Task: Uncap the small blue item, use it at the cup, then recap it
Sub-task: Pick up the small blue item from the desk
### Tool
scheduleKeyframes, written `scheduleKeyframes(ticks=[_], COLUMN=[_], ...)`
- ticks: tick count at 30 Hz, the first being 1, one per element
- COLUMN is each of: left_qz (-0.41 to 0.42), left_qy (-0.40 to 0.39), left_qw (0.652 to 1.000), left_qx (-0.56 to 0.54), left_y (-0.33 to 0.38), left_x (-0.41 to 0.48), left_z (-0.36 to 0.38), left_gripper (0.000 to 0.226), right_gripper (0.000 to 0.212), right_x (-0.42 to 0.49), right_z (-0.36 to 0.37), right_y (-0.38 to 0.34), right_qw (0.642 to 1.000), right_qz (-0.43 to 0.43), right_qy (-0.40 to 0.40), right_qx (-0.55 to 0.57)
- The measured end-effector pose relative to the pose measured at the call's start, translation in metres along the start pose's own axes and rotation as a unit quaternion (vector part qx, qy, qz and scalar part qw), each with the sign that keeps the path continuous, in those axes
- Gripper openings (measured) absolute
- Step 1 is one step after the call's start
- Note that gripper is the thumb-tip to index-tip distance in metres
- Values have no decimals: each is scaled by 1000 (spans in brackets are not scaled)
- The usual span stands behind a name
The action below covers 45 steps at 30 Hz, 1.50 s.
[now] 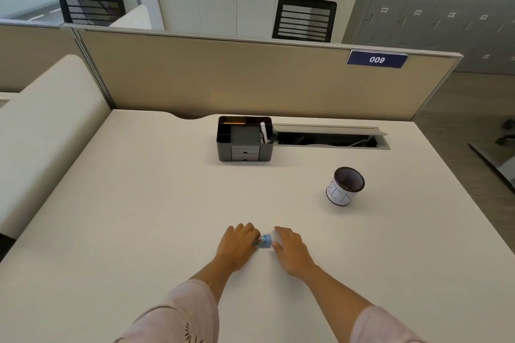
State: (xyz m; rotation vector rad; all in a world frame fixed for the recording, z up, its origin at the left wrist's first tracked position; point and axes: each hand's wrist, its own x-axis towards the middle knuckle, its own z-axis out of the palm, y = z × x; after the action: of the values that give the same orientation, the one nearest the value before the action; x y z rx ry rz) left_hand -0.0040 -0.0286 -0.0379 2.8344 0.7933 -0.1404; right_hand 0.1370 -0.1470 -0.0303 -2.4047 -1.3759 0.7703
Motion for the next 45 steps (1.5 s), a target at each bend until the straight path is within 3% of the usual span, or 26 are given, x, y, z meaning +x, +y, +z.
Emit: scheduleKeyframes(ticks=[3,8,14,23,29,32,38,43,45], left_qz=[-11,-34,-27,-11,-55,-102,-225,-216,-202], left_qy=[26,114,176,215,216,230,161,54,0], left_qw=[999,988,976,958,939,927,899,903,848], left_qx=[-22,-104,-125,-189,-261,-280,-340,-367,-490], left_y=[-1,5,7,8,27,36,45,40,39], left_x=[1,7,11,4,3,5,19,23,21], left_z=[-2,-15,-30,-45,-56,-64,-82,-87,-90], left_gripper=[26,24,24,27,26,31,67,38,34], right_gripper=[43,35,34,51,40,45,48,42,42], right_x=[3,8,13,12,15,13,11,15,15], right_z=[-2,-13,-32,-48,-62,-70,-78,-81,-84], right_y=[-4,-17,-33,-53,-69,-73,-75,-73,-72], right_qw=[998,968,949,953,959,963,962,961,960], right_qz=[28,61,49,60,95,80,37,-26,-54], right_qy=[-6,12,63,94,132,166,217,236,239], right_qx=[51,243,305,281,231,197,159,145,137])
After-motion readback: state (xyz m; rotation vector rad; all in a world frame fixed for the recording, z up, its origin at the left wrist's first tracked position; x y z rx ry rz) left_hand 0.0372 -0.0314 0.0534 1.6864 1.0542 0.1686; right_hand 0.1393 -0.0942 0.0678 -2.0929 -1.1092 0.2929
